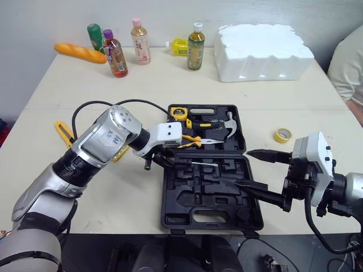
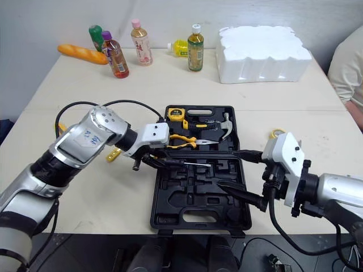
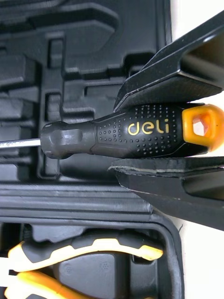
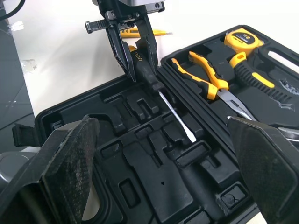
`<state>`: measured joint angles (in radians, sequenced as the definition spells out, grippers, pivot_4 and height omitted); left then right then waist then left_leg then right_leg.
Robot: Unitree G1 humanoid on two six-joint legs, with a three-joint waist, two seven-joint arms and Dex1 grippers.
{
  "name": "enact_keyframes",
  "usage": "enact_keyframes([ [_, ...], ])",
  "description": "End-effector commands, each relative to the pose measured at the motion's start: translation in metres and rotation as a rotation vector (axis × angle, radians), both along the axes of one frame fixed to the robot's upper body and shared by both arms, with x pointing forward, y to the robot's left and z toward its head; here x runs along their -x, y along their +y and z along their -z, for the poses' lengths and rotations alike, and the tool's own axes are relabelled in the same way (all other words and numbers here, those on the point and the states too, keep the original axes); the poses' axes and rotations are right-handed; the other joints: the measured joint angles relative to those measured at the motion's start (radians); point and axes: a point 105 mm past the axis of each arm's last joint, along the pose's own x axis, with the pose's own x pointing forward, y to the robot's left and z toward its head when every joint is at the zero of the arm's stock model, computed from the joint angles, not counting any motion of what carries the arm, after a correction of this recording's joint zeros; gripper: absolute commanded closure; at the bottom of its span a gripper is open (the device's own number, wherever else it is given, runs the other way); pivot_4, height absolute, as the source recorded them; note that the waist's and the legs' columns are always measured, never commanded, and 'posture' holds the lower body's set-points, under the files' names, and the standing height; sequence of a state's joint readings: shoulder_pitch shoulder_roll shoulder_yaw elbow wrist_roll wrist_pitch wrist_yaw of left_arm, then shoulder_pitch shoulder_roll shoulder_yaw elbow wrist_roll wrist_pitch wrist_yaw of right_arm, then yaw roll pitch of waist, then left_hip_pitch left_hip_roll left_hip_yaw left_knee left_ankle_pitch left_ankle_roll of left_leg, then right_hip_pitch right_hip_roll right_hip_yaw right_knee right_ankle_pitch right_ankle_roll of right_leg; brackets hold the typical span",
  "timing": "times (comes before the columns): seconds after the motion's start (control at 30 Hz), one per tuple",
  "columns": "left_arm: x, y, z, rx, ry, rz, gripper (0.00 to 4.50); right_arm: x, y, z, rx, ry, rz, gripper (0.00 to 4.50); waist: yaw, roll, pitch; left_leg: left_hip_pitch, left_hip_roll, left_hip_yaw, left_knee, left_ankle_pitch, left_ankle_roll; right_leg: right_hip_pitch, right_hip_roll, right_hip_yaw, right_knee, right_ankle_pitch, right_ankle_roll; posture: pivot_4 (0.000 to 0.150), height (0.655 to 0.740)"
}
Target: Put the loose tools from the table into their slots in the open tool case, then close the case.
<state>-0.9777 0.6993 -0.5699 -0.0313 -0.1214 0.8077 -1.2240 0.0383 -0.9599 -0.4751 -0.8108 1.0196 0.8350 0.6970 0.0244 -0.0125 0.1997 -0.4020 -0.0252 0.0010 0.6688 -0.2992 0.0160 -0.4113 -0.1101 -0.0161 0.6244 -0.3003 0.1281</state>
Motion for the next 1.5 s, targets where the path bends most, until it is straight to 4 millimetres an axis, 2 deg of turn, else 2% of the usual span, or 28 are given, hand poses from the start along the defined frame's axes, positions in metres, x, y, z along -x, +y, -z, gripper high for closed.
enact_keyframes([
  [0.03,-0.006,-0.011,-0.006,-0.002,-0.036,0.001,3.47,0.005,0.000,-0.003,-0.005,-0.035,0.010,0.00,0.001,0.000,0.000,0.000,0.000,0.000,0.000,0.000,0.000,0.000,0.000,0.000,0.000,0.000,0.000,0.150,0.7383],
  [0.1,-0.002,-0.019,-0.003,0.003,-0.028,0.029,3.47,0.006,-0.001,0.000,-0.006,-0.028,0.023,0.00,0.003,0.000,0.000,-0.001,0.000,0.000,0.002,0.000,0.000,0.000,0.000,0.000,0.000,0.000,0.000,0.150,0.7383],
  [0.37,-0.001,-0.027,-0.004,0.008,-0.039,0.044,3.47,0.004,-0.004,0.005,-0.007,-0.021,0.045,0.00,0.001,0.000,0.000,-0.001,-0.001,-0.001,0.004,-0.001,0.001,0.000,-0.001,0.000,0.001,0.000,0.001,0.150,0.7383],
  [0.7,-0.005,-0.030,0.005,-0.012,-0.044,0.032,3.47,0.003,-0.004,0.007,-0.011,-0.018,0.054,0.00,0.003,0.000,0.000,-0.002,-0.002,-0.002,0.008,-0.001,0.002,0.001,-0.002,-0.001,0.002,0.001,0.001,0.150,0.7383],
  [1.17,-0.007,-0.039,0.007,-0.006,-0.054,0.079,3.47,0.002,-0.006,0.010,-0.014,-0.017,0.070,0.00,0.003,0.000,0.000,-0.003,-0.003,-0.002,0.011,-0.002,0.003,0.002,-0.002,-0.001,0.003,0.001,0.002,0.150,0.7383],
  [1.23,-0.007,-0.038,0.005,0.002,-0.051,0.082,2.47,0.003,-0.006,0.011,-0.013,-0.018,0.071,0.00,0.003,0.000,0.000,-0.003,-0.003,-0.002,0.012,-0.002,0.003,0.002,-0.002,0.000,0.003,0.001,0.002,0.150,0.7383],
  [1.27,-0.006,-0.036,0.002,0.004,-0.052,0.084,2.21,0.003,-0.007,0.011,-0.011,-0.018,0.073,0.00,0.003,0.000,0.000,-0.003,-0.003,-0.002,0.012,-0.002,0.003,0.002,-0.002,-0.001,0.003,0.001,0.002,0.150,0.7383],
  [1.37,-0.006,-0.030,-0.006,0.012,-0.052,0.087,0.89,0.003,-0.008,0.011,-0.009,-0.017,0.075,0.00,0.002,0.000,0.000,-0.003,-0.003,-0.002,0.012,-0.002,0.003,0.002,-0.002,0.000,0.003,0.001,0.002,0.150,0.7383],
  [1.4,-0.005,-0.030,-0.010,0.031,-0.048,0.099,0.72,0.003,-0.008,0.011,-0.008,-0.016,0.075,0.00,0.002,0.000,0.000,-0.002,-0.003,-0.002,0.012,-0.002,0.003,0.002,-0.002,0.000,0.003,0.001,0.002,0.150,0.7383],
  [1.43,-0.003,-0.031,-0.014,0.067,-0.040,0.118,0.13,0.003,-0.009,0.012,-0.007,-0.017,0.075,0.00,0.002,0.000,0.000,-0.002,-0.003,-0.002,0.012,-0.002,0.003,0.002,-0.002,0.000,0.003,0.001,0.002,0.150,0.7383],
  [1.5,0.000,-0.034,-0.022,0.155,-0.051,0.169,0.01,0.002,-0.009,0.012,-0.005,-0.020,0.076,0.00,0.001,0.000,0.000,-0.002,-0.003,-0.002,0.013,-0.002,0.003,0.001,-0.002,0.000,0.003,0.001,0.002,0.150,0.7383],
])
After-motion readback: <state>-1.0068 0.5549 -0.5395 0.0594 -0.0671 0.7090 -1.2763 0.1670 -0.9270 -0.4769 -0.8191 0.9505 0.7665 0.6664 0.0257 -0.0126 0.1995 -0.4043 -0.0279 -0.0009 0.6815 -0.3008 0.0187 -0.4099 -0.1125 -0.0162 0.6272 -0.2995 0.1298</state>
